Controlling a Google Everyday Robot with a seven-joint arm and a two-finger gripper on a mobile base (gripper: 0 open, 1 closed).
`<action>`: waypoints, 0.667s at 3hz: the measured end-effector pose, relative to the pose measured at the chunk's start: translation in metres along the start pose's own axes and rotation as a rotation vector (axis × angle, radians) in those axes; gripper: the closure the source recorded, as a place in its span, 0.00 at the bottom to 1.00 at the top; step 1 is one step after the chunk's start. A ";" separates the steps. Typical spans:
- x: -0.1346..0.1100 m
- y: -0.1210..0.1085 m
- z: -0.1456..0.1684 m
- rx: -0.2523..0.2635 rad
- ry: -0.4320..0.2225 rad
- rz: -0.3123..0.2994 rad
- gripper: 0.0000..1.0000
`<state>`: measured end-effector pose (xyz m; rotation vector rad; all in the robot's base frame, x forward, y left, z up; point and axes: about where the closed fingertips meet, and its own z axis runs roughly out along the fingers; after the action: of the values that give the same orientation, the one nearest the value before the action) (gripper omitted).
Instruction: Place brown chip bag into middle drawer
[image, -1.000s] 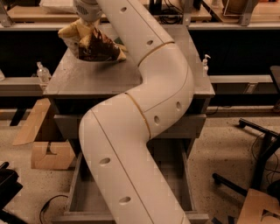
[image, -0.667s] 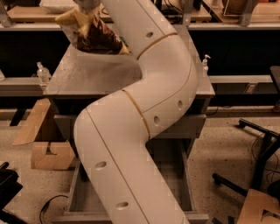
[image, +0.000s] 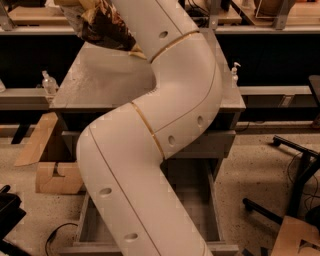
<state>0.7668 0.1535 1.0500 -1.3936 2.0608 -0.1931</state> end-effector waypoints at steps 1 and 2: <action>0.008 0.013 -0.006 -0.050 0.036 0.012 1.00; 0.015 0.025 -0.027 -0.089 0.070 0.053 1.00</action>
Offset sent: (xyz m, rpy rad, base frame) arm -0.1068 -0.0425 0.0123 -0.0932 0.3430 -0.1105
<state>0.7278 0.1453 1.0537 -1.4007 2.1854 -0.1309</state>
